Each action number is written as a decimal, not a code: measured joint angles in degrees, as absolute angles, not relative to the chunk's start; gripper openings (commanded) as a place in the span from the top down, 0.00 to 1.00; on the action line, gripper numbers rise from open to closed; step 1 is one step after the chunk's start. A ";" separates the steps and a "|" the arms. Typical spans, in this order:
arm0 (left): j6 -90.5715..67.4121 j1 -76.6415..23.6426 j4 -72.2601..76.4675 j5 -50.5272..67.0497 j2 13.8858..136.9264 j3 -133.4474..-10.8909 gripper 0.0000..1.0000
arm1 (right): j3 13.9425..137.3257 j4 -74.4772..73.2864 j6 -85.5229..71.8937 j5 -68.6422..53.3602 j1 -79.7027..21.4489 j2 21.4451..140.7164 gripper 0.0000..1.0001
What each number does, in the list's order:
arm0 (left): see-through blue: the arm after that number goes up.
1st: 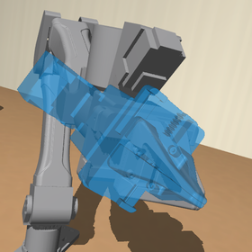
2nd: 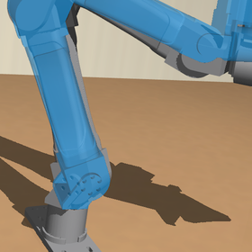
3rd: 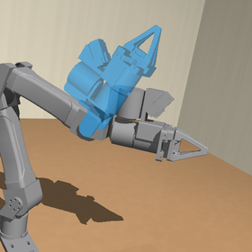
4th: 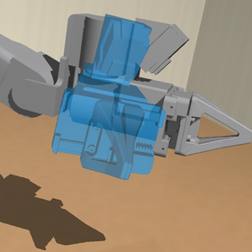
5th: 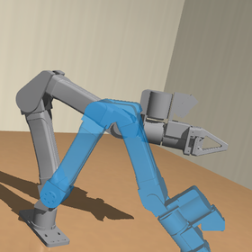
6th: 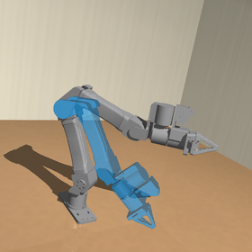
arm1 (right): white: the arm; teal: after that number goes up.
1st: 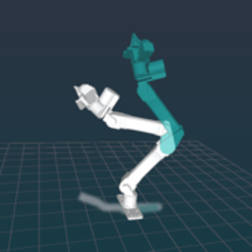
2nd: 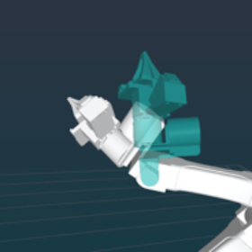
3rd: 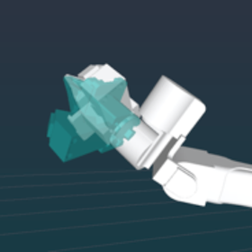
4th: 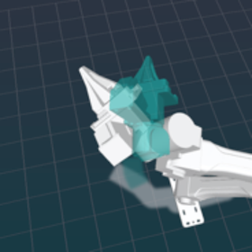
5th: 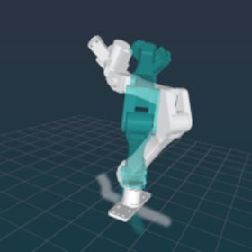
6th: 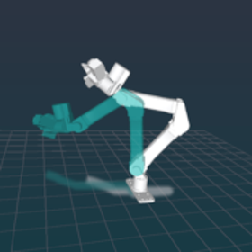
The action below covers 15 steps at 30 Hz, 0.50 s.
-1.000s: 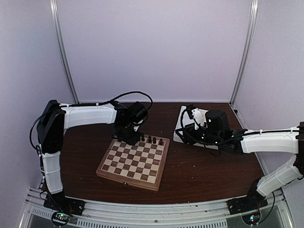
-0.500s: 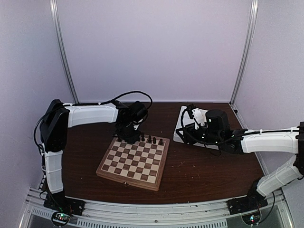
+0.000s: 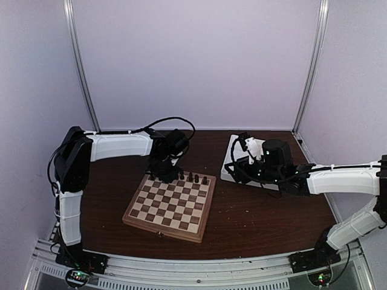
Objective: Set up the chess pieces on the board
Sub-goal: Place the chess piece on the chessboard.
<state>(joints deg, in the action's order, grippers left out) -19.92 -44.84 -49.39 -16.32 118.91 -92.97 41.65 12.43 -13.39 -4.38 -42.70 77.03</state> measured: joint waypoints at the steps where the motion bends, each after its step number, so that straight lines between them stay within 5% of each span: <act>1: -19.84 -44.82 -49.36 -16.32 119.00 -93.17 0.85 | 41.63 12.38 -13.39 -4.38 -42.65 77.01 0.38; 8: -19.42 -44.66 -49.36 -16.32 119.35 -93.43 0.71 | 41.60 12.19 -13.39 -4.38 -42.61 77.01 0.38; 15: -19.33 -44.66 -49.65 -16.34 119.37 -93.84 0.68 | 41.60 12.19 -13.41 -4.38 -42.39 77.01 0.37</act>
<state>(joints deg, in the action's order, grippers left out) -19.33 -44.66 -49.65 -16.34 119.37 -93.84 41.60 12.19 -13.41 -4.38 -42.39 77.01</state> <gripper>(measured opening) 0.308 0.625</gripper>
